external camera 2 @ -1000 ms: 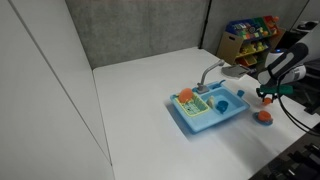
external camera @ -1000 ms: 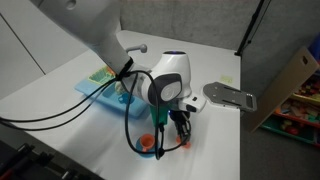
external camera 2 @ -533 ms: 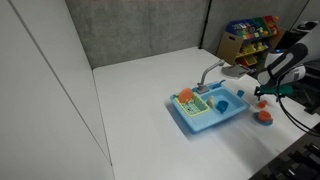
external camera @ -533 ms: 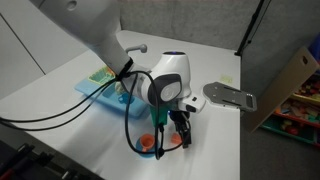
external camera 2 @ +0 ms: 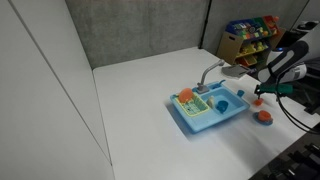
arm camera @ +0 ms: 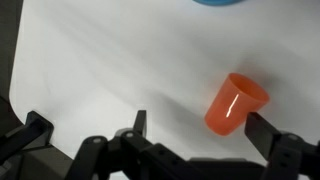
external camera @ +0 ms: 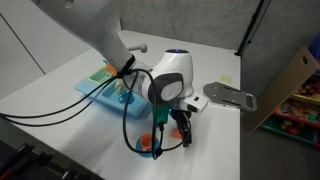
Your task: Remove the orange cup from the drying rack, put it on the table and then put the blue cup in the drying rack
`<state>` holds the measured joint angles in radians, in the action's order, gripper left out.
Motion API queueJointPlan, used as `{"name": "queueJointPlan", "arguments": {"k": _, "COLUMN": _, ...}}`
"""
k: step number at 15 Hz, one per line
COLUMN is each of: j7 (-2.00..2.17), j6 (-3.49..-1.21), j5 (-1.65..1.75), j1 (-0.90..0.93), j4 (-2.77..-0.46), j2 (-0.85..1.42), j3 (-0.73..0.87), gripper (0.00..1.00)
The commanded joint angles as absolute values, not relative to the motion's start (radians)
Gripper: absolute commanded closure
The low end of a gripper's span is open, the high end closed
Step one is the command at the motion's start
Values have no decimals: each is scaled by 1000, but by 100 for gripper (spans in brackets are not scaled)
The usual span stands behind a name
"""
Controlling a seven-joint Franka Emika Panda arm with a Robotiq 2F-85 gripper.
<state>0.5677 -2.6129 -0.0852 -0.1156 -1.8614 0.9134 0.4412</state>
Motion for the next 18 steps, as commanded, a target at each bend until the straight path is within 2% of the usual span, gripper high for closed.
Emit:
{"name": "queueJointPlan", "arguments": {"k": 1, "j7": 561, "j6": -2617, "j5": -141, "j1": -163, "j4": -1864, "j2": 876, "j3": 410, "gripper": 0}}
{"name": "queueJointPlan", "arguments": {"k": 11, "j7": 521, "j6": -2731, "j5": -319, "j1": -282, "j4": -1857, "j2": 868, "j3": 281, "gripper": 0}}
{"name": "queueJointPlan", "arguments": {"k": 12, "j7": 551, "j6": -2725, "j5": -294, "j1": -239, "j4": -1853, "j2": 899, "j3": 324, "gripper": 0}}
{"name": "queueJointPlan", "arguments": {"k": 18, "j7": 556, "j6": -2729, "j5": -295, "j1": -232, "j4": -1844, "j2": 908, "j3": 325, "gripper": 0}}
